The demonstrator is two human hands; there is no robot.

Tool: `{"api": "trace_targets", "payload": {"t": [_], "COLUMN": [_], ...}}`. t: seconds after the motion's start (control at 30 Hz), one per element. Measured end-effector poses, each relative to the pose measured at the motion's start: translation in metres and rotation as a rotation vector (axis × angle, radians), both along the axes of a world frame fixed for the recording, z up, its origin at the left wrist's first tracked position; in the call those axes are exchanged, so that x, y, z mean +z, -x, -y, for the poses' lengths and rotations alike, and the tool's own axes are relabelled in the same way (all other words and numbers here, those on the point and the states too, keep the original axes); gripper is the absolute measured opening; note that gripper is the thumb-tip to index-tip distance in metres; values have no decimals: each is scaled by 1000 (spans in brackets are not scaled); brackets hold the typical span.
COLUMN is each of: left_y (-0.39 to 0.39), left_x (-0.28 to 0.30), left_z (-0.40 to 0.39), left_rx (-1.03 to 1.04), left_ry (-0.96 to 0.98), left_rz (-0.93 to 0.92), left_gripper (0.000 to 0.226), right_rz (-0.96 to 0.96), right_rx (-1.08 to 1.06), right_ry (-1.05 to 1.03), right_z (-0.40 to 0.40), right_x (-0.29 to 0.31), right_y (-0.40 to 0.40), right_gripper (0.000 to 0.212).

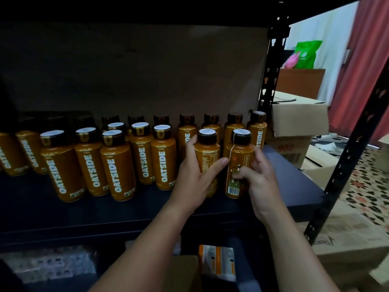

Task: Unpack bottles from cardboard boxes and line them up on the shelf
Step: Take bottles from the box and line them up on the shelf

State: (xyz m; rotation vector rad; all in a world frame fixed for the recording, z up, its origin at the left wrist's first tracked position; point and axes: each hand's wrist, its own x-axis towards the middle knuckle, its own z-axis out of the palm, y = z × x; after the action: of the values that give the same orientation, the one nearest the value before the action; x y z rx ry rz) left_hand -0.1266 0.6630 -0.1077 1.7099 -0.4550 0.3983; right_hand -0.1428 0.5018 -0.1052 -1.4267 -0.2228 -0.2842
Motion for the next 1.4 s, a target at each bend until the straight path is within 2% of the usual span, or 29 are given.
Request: {"api": "trace_targets", "payload": {"t": [0.27,0.43,0.63,0.83,0.93,1.1,1.4], "left_y": [5,6,5,6,7,7,8], "left_x": [-6,-8,-9,-11,-9,-6,-11], "left_z": [-9,-9,-10,-8,-7,-9,-4], "left_rx": [-14,19,34,115,133,85,366], "left_ry": [-44,-42,-58,-88,-108,-66,-208], "left_rz": [-2,32,30,77,111,67,266], "left_gripper": [74,67,71,86,85,84,85], "right_rz": [-30,-50,-44,-39,-30,-42,-42], "right_rx": [-44,-60,-77,-109,-121,-122,-140], "right_ry": [95,102,109,136,144,164,163], "right_z": [3,2,1,0,-1,1,2], "right_x": [-4,-4,-3,-4,-5,-6,-8], "right_y": [4,6,7,8,8,8,6], "right_gripper": [69,70,69,72,74,80,82]}}
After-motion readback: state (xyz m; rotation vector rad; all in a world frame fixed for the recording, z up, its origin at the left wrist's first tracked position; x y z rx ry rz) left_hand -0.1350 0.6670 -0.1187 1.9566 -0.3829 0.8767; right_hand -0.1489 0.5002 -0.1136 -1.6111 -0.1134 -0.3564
